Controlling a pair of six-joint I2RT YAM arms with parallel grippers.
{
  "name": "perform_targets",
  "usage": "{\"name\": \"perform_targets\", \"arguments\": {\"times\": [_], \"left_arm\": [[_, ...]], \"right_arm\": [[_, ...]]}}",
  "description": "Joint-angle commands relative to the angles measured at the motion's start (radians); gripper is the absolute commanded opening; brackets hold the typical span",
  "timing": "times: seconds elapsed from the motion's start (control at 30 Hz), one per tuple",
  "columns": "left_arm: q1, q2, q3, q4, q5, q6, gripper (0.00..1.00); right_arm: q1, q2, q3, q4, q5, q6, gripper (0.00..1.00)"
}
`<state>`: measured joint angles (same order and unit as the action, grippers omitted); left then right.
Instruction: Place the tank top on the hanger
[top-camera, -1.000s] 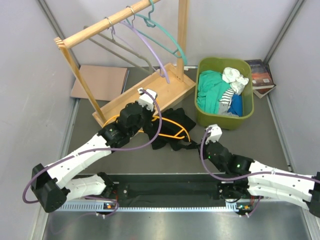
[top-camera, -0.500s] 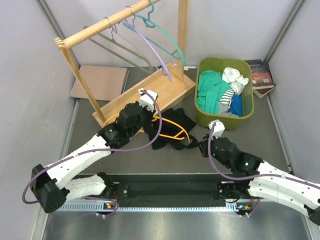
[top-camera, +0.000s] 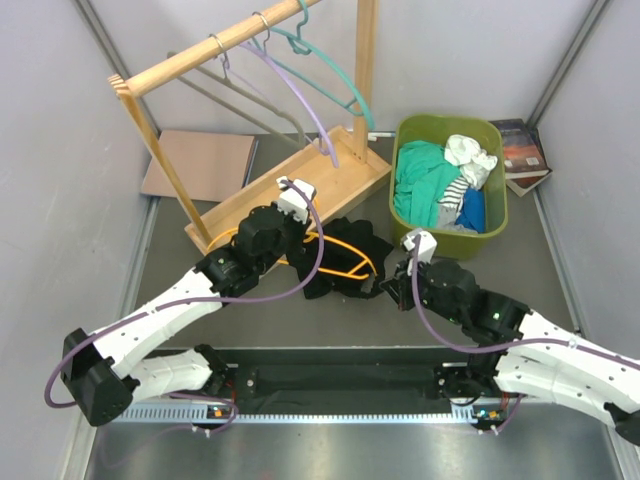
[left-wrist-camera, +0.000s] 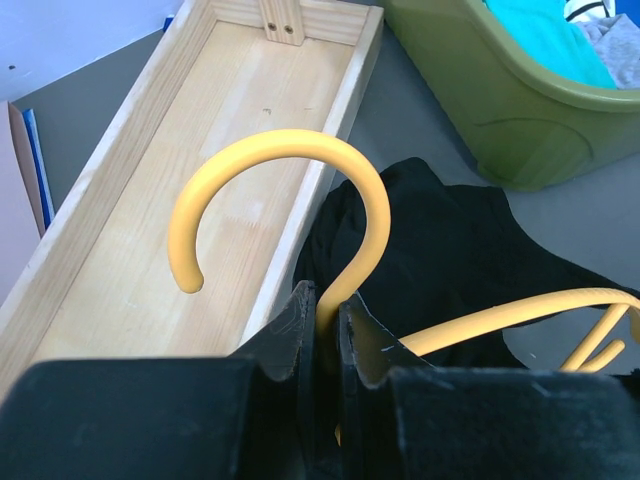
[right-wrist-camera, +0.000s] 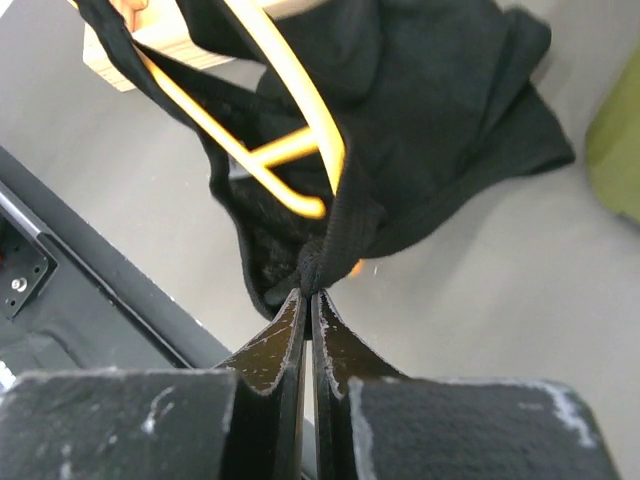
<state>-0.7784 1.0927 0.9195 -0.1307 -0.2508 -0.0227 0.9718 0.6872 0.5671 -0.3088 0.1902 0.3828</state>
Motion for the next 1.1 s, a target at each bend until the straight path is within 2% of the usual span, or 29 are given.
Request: {"name": "perform_targets", "arguments": {"times": [0.0, 0.27, 0.43, 0.6, 0.83, 0.93, 1.0, 1.03, 1.07], "left_arm": [[0.002, -0.022, -0.011, 0.086, 0.050, 0.038, 0.00], [0.002, -0.037, -0.018, 0.094, 0.100, 0.046, 0.00], [0.002, -0.056, -0.027, 0.112, 0.196, 0.058, 0.00], [0.002, -0.071, -0.033, 0.118, 0.168, 0.055, 0.00], [0.002, -0.082, -0.039, 0.123, 0.128, 0.052, 0.00], [0.002, -0.093, -0.048, 0.123, 0.166, 0.053, 0.00], [0.002, -0.097, -0.051, 0.152, 0.191, 0.056, 0.00], [0.002, -0.099, -0.053, 0.152, 0.196, 0.055, 0.00], [0.002, -0.099, -0.054, 0.154, 0.208, 0.055, 0.00]], "right_arm": [[-0.007, 0.089, 0.143, 0.036, 0.021, -0.076, 0.00], [-0.005, 0.209, 0.272, 0.089, -0.044, -0.130, 0.00], [-0.007, 0.287, 0.339, 0.112, -0.070, -0.154, 0.00], [0.005, 0.350, 0.372, 0.171, -0.181, -0.127, 0.00], [0.093, 0.423, 0.392, 0.198, -0.186, -0.110, 0.00], [0.094, 0.436, 0.393, 0.206, -0.183, -0.108, 0.01], [0.094, 0.430, 0.410, 0.185, -0.175, -0.126, 0.10], [0.094, 0.422, 0.418, 0.159, -0.167, -0.133, 0.35], [0.094, 0.411, 0.431, 0.146, -0.161, -0.139, 0.50]]}}
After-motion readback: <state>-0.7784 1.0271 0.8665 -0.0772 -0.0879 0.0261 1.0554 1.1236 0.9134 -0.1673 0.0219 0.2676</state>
